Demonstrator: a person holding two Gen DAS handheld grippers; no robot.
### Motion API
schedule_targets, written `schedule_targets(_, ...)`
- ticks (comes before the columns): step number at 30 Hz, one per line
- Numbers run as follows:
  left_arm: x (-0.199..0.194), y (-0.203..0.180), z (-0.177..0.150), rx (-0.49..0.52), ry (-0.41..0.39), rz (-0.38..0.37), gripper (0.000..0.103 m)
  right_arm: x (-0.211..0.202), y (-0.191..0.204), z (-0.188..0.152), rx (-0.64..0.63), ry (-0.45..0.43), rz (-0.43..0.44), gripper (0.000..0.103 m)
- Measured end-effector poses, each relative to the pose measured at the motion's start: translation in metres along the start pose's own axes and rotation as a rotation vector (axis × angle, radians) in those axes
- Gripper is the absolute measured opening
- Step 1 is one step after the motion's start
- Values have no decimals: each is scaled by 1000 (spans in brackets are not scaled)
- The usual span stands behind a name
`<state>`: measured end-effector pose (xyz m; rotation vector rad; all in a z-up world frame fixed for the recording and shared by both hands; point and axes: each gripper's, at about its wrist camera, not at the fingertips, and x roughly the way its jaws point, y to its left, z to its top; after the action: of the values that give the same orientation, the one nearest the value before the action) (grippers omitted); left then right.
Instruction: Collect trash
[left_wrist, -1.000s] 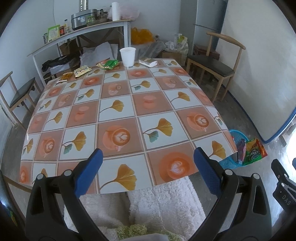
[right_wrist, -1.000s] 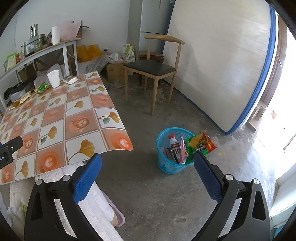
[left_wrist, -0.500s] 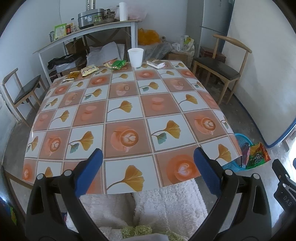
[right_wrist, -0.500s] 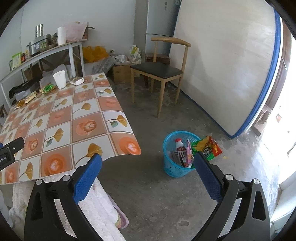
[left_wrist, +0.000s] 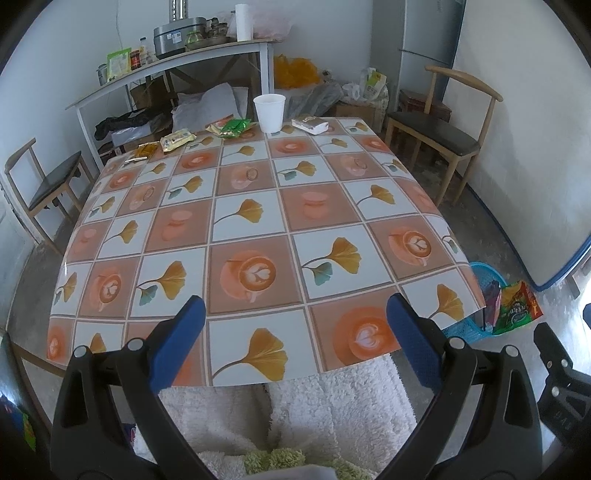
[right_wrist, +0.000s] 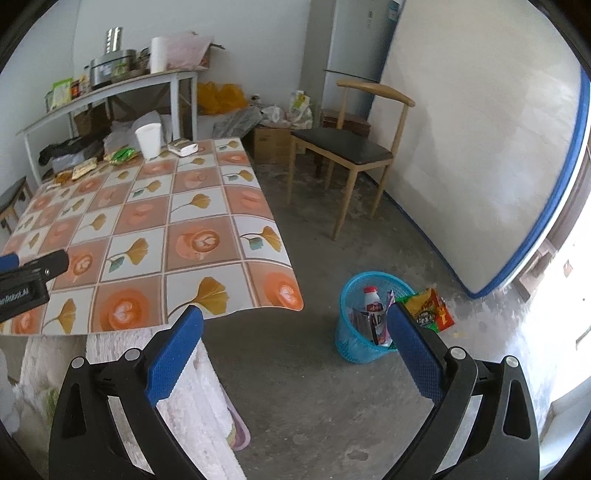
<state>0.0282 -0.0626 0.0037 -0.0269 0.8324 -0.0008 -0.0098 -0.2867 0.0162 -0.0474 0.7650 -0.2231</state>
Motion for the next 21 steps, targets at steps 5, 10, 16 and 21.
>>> schedule_targets(5, 1, -1, 0, 2, 0, 0, 95, 1, 2, -2, -16, 5, 14, 97)
schedule_targets(10, 1, -2, 1, 5, 2, -1, 95, 0, 2, -3, -19, 9, 12, 97)
schedule_targets(16, 1, -3, 1, 6, 2, -1, 95, 1, -1, -3, -10, 10, 12, 97)
schedule_targets(21, 1, -3, 1, 6, 3, -1, 95, 1, -4, -3, -3, 10, 9, 97)
